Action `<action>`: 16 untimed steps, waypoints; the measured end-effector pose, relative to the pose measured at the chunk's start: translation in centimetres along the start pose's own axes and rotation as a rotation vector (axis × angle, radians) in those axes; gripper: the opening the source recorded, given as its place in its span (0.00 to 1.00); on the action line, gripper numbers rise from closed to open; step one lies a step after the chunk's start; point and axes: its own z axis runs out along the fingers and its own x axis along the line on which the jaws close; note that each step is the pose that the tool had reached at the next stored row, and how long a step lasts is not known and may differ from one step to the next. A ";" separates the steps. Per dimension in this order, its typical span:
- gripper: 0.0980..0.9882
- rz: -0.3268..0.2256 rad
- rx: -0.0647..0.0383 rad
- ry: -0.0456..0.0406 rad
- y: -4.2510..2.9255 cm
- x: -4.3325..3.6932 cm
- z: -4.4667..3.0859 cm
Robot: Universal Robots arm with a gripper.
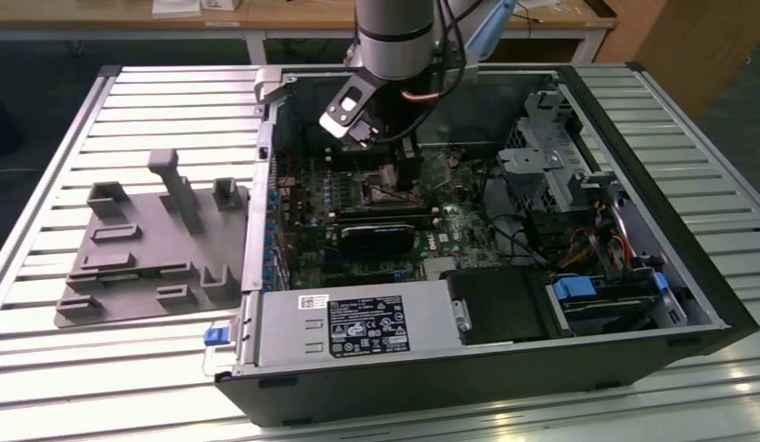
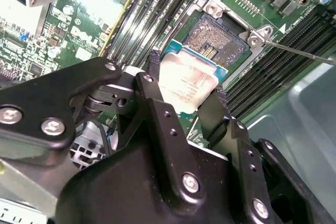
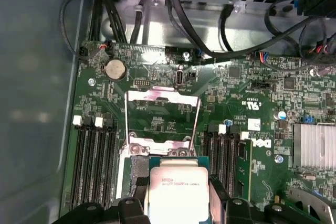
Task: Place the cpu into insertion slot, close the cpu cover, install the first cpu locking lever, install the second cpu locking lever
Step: 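Place the cpu into insertion slot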
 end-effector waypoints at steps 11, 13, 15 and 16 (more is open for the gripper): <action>0.49 0.031 0.000 -0.0037 -0.15 0.70 0.46; 0.49 0.031 0.000 -0.0037 -0.19 0.75 0.65; 0.49 0.031 0.000 -0.0037 -0.29 0.80 0.84; 0.49 0.031 0.000 -0.0037 -0.35 0.83 0.92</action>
